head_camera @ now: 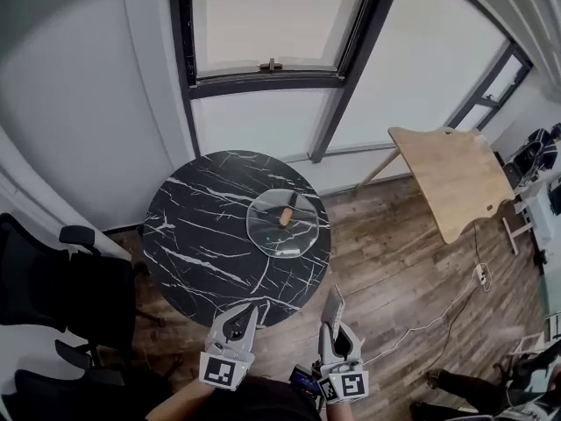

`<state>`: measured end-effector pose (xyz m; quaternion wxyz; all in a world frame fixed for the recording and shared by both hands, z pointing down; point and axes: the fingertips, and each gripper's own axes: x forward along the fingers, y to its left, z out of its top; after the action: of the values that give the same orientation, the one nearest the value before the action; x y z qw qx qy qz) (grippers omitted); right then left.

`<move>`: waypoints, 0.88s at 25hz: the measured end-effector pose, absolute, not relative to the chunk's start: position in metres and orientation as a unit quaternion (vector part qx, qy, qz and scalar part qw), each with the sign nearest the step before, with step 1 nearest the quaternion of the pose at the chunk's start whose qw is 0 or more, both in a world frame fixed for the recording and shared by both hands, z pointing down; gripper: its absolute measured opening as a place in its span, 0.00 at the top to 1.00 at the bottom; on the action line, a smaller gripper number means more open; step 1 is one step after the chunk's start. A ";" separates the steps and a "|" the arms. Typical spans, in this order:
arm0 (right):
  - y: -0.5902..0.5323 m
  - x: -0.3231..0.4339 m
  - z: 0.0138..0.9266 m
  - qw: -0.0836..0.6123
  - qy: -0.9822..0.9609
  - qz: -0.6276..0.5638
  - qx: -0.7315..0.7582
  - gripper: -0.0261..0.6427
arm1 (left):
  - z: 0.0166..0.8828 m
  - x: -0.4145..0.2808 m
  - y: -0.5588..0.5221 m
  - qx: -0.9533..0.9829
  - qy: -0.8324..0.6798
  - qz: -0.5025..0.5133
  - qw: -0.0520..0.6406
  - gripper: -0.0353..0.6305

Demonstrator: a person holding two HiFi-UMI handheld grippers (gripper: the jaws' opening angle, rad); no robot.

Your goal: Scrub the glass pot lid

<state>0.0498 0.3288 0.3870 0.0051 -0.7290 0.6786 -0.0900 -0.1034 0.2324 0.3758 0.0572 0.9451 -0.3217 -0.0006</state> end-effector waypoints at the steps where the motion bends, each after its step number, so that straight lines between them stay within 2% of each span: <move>1: 0.318 0.048 0.387 0.004 0.680 -0.090 -0.728 0.85 | 0.377 -0.105 0.223 0.944 -0.324 -0.001 0.061 0.94; 10: 0.238 0.052 0.389 -0.003 0.680 -0.086 -0.728 0.85 | 0.403 -0.111 0.157 0.945 -0.314 0.031 0.086 0.94; 14: 0.219 0.064 0.384 -0.006 0.681 -0.079 -0.728 0.85 | 0.404 -0.101 0.134 0.947 -0.311 0.032 0.075 0.94; 22: 0.168 0.120 0.403 -0.024 0.703 -0.085 -0.706 0.85 | 0.432 -0.063 0.101 0.940 -0.325 0.055 0.086 0.94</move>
<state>0.1202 0.1684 0.4030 -0.0241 -0.7062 0.7025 -0.0850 -0.0628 0.1008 0.4315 0.0856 0.9404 -0.3246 0.0548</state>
